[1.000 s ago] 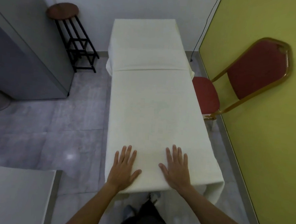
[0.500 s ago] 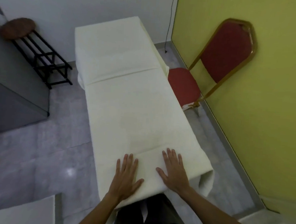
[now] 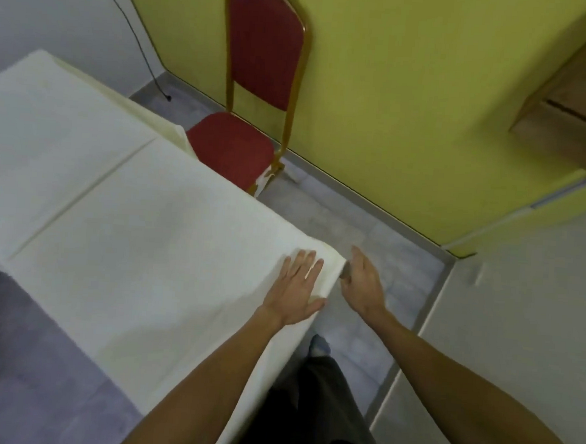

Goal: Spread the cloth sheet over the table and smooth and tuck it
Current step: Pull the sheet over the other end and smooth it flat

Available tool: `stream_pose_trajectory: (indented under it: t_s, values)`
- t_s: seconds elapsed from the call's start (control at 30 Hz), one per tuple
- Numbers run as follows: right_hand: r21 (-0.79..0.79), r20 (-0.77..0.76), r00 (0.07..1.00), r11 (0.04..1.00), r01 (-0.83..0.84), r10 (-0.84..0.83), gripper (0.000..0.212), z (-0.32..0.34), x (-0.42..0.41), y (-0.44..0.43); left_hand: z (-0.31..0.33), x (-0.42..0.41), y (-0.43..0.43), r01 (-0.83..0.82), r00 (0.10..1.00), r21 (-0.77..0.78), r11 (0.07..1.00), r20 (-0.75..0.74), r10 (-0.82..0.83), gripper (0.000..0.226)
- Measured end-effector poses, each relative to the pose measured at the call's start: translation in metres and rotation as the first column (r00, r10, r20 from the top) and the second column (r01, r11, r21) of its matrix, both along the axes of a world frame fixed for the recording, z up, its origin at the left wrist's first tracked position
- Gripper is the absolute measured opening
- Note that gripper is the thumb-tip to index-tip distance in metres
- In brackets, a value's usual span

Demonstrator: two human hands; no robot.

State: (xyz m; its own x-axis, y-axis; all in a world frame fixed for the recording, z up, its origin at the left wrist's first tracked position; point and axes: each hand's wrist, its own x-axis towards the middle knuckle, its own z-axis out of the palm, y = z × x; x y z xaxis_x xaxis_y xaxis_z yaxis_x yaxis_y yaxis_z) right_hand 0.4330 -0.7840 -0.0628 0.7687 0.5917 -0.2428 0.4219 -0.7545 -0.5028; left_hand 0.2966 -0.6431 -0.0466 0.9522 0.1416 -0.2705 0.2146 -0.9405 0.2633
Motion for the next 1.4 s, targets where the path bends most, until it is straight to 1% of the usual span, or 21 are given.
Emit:
stream_pose_trajectory:
  t_s: [0.1, 0.13, 0.27, 0.33, 0.43, 0.57, 0.67, 0.73, 0.83, 0.9, 0.97, 1.03, 1.13, 1.27, 1.33, 1.4]
  values:
    - [-0.015, -0.093, 0.993, 0.998, 0.067, -0.068, 0.062, -0.013, 0.013, -0.001, -0.002, 0.032, 0.0, 0.062, 0.998, 0.037, 0.997, 0.02, -0.062, 0.085]
    - [-0.015, -0.103, 0.991, 0.997, 0.08, -0.081, 0.055, -0.017, 0.017, -0.001, -0.003, 0.042, -0.001, 0.08, 0.997, 0.041, 0.996, 0.018, -0.081, 0.084]
    - [0.025, -0.087, 0.995, 0.998, 0.056, -0.054, 0.014, -0.032, 0.028, -0.004, -0.015, 0.073, -0.011, 0.125, 0.992, 0.04, 0.991, -0.015, -0.124, 0.079]
    - [0.047, -0.08, 0.996, 0.998, 0.04, -0.037, 0.006, -0.038, 0.031, -0.01, -0.022, 0.084, -0.017, 0.136, 0.99, 0.048, 0.99, -0.053, -0.133, 0.077]
    - [0.011, -0.078, 0.997, 1.0, -0.012, 0.013, 0.007, -0.046, 0.038, -0.024, -0.028, 0.092, -0.023, 0.101, 0.993, 0.068, 0.993, -0.068, -0.096, 0.069]
    - [-0.07, -0.053, 0.993, 0.991, -0.113, 0.11, 0.016, -0.041, 0.059, -0.038, -0.027, 0.093, -0.023, 0.05, 0.998, 0.091, 0.995, -0.046, -0.046, 0.054]
    - [-0.132, -0.037, 0.978, 0.969, -0.21, 0.207, 0.021, -0.032, 0.075, -0.037, -0.027, 0.096, -0.02, 0.047, 0.999, 0.09, 0.995, -0.017, -0.046, 0.053]
    - [-0.145, -0.029, 0.969, 0.958, -0.246, 0.245, 0.022, -0.031, 0.081, -0.035, -0.027, 0.099, -0.017, 0.042, 0.999, 0.094, 0.995, 0.001, -0.042, 0.054]
    - [-0.131, -0.042, 0.961, 0.952, -0.277, 0.274, 0.023, -0.039, 0.084, -0.034, -0.021, 0.11, -0.019, -0.005, 0.999, 0.086, 0.996, -0.047, 0.009, 0.049]
    - [-0.136, -0.039, 0.955, 0.946, -0.295, 0.293, 0.018, -0.046, 0.083, -0.034, -0.017, 0.119, -0.02, 0.042, 0.994, 0.151, 0.988, -0.106, -0.026, 0.044]
    - [-0.148, -0.03, 0.943, 0.932, -0.331, 0.331, 0.015, -0.054, 0.083, -0.035, -0.016, 0.125, -0.019, 0.096, 0.988, 0.202, 0.975, -0.135, -0.07, 0.039]
    - [-0.188, -0.033, 0.929, 0.911, -0.367, 0.368, 0.017, -0.063, 0.084, -0.039, -0.018, 0.129, -0.02, 0.101, 0.988, 0.195, 0.976, -0.134, -0.075, 0.035]
    - [-0.202, -0.078, 0.942, 0.92, -0.334, 0.325, 0.022, -0.074, 0.088, -0.047, -0.026, 0.129, -0.024, 0.051, 0.993, 0.153, 0.987, -0.115, -0.034, 0.032]
    - [-0.204, -0.154, 0.94, 0.921, -0.333, 0.306, 0.018, -0.08, 0.096, -0.053, -0.032, 0.127, -0.024, 0.007, 0.998, 0.086, 0.996, -0.069, -0.001, 0.029]
    - [-0.231, -0.204, 0.944, 0.924, -0.303, 0.258, 0.017, -0.08, 0.101, -0.058, -0.032, 0.128, -0.024, 0.007, 0.998, 0.067, 0.998, -0.066, -0.003, 0.029]
    - [-0.25, -0.251, 0.944, 0.928, -0.276, 0.213, 0.022, -0.082, 0.104, -0.062, -0.03, 0.129, -0.024, -0.018, 0.998, 0.035, 0.999, -0.061, 0.02, 0.026]
